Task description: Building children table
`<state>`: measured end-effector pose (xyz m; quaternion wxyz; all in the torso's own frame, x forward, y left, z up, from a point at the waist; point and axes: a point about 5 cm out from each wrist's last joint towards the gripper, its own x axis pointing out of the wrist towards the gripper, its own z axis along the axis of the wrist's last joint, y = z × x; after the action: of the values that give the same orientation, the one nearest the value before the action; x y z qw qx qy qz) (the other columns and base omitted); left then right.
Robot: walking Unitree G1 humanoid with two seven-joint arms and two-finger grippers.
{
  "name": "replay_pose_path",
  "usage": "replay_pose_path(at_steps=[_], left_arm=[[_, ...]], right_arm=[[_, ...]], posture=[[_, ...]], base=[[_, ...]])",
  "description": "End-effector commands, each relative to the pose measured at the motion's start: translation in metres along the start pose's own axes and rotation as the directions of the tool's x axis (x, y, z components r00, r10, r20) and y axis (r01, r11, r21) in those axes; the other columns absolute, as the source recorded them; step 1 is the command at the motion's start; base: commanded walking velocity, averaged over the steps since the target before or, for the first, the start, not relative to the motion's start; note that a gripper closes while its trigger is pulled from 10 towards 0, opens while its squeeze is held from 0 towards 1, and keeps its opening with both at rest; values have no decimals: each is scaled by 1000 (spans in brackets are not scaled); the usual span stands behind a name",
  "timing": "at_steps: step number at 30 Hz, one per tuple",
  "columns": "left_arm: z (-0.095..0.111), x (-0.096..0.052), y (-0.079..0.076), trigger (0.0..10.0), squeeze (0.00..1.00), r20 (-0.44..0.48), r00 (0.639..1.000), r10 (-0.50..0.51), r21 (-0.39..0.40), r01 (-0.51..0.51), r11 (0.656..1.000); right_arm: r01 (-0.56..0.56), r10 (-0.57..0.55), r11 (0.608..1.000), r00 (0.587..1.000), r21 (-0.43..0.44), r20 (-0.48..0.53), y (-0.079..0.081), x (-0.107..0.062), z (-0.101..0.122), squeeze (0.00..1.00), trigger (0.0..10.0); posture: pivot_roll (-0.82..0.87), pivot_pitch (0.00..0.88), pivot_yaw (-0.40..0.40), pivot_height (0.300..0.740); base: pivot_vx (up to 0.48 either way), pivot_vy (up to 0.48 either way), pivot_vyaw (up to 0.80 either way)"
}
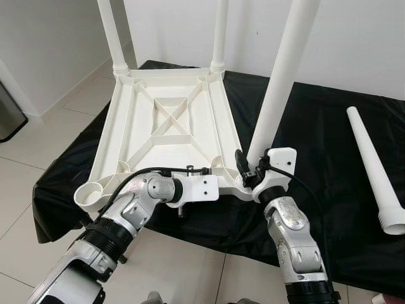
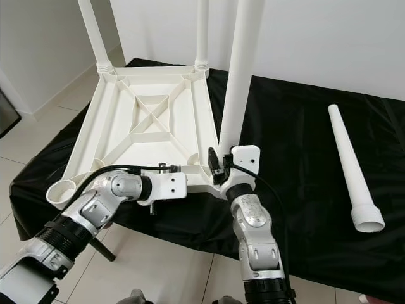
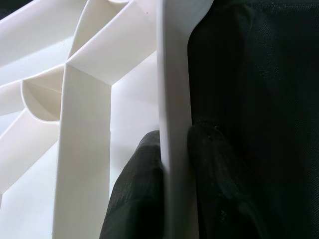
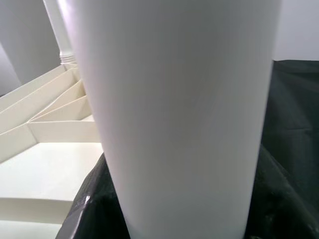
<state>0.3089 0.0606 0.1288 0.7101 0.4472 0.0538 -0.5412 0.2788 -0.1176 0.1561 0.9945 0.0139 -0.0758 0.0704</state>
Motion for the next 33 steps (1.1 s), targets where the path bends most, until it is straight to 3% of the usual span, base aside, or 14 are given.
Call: replay_pose_path(at_steps=[1,3,4,5,7,13,25,26,33], left_arm=[[1,2,-1,10000,0,-7,1000,15,15,-14,1000],[1,2,0,10000,0,-8,1000,15,16,-15,1000],[1,2,0,10000,0,-8,1000,15,16,-15,1000],[1,2,0,10000,0,-8,1000,15,18,-15,1000],[1,2,0,10000,0,-8,1000,15,17,-14,1000],[1,2,0,10000,0,-9,1000,16,19,-16,1000],[1,3,0,10000,0,-6,1000,17,20,-17,1000],[1,4,0,10000,0,-6,1000,17,20,-17,1000],[1,4,0,10000,0,-7,1000,19,21,-19,1000]], right_arm=[[26,-26,999,1000,24,-9,2,0,0,0,10000],[36,-36,999,999,24,-10,2,0,0,24,10000],[45,-45,999,999,26,-13,1,0,0,639,10000],[44,-44,998,999,32,-16,1,0,0,965,10000],[44,-44,998,999,35,-13,0,0,1,1000,10000],[1,0,999,1000,49,-20,1,-1,0,1000,10000],[-156,157,987,988,27,-12,-23,8,-1,1000,10000],[-198,199,980,980,33,-15,-29,11,-1,0,10000],[-366,367,930,930,46,-14,-39,15,0,0,10000]], posture=[[-31,6,-13,740],[-31,5,-14,740],[-31,3,-14,740],[-31,3,-14,740],[-31,2,-15,740],[-31,0,-15,740],[-36,0,-15,740],[-34,0,-17,740],[-34,0,-17,740]], base=[[0,0,0],[0,0,0],[0,0,0],[0,0,0],[0,0,0],[0,0,0],[0,0,0],[0,0,0],[0,0,0]])
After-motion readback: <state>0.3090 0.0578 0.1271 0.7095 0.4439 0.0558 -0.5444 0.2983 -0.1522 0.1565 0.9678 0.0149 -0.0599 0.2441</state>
